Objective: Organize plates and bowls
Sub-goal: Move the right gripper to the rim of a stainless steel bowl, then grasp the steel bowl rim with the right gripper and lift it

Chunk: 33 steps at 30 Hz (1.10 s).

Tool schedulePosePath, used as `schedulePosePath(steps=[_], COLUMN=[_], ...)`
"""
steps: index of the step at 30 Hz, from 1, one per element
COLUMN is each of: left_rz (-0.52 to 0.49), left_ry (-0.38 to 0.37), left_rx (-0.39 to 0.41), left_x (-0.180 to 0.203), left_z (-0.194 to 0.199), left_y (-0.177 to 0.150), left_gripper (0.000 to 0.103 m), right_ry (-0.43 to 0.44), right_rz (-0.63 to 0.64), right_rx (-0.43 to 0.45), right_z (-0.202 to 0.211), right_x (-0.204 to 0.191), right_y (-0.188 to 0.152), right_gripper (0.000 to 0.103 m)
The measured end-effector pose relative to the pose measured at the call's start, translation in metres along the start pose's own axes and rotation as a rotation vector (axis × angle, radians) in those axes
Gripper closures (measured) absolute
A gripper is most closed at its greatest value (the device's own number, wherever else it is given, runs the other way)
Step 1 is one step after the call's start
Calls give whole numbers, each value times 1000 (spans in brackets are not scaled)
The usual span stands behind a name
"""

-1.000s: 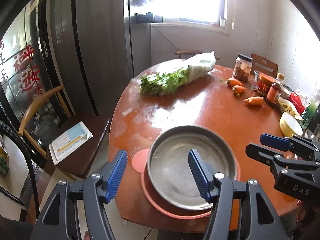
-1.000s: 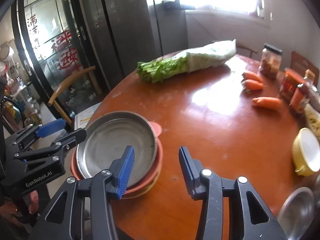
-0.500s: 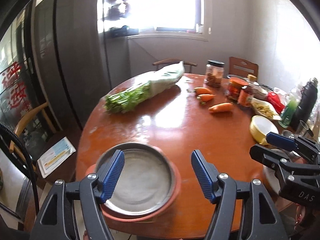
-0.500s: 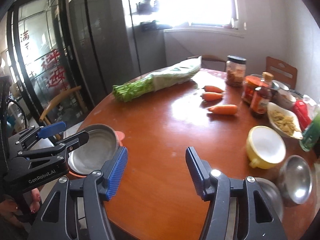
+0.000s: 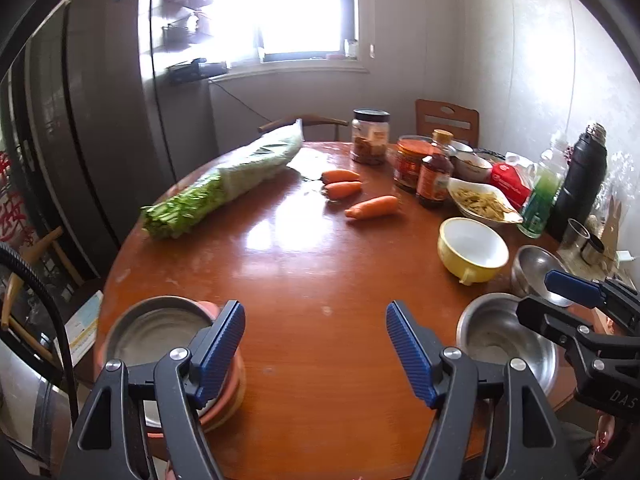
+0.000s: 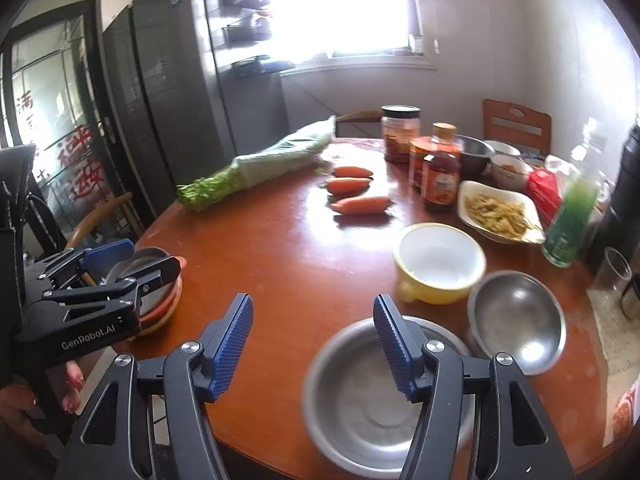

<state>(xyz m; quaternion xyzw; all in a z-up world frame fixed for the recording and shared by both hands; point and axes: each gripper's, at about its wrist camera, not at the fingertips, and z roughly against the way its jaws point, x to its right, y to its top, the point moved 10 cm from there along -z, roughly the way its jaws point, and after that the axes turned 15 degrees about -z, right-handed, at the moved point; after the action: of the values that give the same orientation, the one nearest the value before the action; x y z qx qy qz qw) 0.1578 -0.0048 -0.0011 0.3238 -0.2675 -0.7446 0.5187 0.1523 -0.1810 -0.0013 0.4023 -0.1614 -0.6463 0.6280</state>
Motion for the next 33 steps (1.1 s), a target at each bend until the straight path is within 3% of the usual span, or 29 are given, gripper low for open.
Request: schedulePosePath(steps=[14, 27, 29, 33], left_rz=[-68, -118, -119, -136], left_ry=[-94, -159, -164, -172], left_rx=[-59, -121, -134, -158], left_x=[79, 124, 126, 134], left_z=[-33, -65, -68, -78], left_y=[-2, -13, -16, -22], left_gripper=[30, 30, 30, 30], right_ry=[-93, -102, -103, -103], right_rz=[-140, -175, -171, -161], right_rx=[-44, -93, -100, -119], right_z=[13, -3, -7, -14], right_x=[106, 135, 136, 134], right_y=[-31, -55, -58, -62], right_gripper=[38, 38, 41, 56])
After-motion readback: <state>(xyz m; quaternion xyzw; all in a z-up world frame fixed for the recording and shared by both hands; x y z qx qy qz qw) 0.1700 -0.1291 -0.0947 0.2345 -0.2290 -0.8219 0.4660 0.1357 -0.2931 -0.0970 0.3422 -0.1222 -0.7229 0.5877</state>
